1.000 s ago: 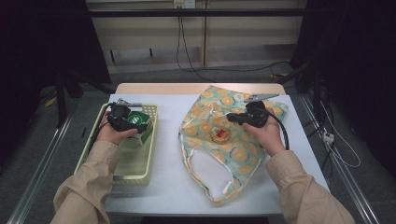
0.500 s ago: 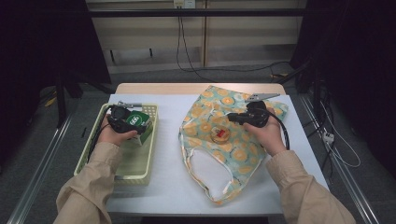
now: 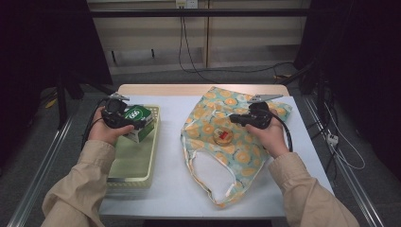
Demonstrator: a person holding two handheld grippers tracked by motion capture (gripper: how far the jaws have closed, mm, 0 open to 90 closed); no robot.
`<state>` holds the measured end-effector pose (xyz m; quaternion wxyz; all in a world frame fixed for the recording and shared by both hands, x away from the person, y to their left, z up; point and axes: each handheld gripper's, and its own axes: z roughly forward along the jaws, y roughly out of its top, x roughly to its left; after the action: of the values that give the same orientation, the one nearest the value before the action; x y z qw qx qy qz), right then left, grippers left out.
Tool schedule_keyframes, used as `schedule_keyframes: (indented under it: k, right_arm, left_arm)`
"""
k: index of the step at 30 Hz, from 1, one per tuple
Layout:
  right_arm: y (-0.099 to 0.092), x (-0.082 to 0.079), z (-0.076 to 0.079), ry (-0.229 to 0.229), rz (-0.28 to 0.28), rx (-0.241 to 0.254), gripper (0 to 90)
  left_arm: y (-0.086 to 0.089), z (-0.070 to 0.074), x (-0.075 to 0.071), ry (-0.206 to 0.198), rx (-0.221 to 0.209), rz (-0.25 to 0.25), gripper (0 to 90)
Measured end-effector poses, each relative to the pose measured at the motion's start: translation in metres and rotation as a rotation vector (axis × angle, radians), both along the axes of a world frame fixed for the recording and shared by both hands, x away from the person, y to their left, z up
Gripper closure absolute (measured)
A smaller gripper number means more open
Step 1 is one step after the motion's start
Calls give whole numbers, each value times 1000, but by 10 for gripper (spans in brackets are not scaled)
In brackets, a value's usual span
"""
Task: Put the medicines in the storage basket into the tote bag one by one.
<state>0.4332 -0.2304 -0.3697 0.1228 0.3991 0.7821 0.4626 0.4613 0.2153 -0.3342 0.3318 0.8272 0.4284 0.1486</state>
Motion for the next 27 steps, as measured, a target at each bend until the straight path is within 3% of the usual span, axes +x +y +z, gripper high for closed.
schedule_keyframes:
  k: [8,13,19,27]
  right_arm:
    - [1,1,-1,3,-6,3,900]
    - [2,1,3,1,-5,2,900]
    - [3,0,5,-7,-3,-1,900]
    - [4,-1,5,-5,-1,-3,900]
  left_arm:
    - [-17,39,-12,-50,-13,-62,183]
    - [-36,54,-19,-69,-37,-121,183]
    - [-71,53,-31,-80,-58,-216,183]
    - [-123,36,-47,-67,-94,-343,182]
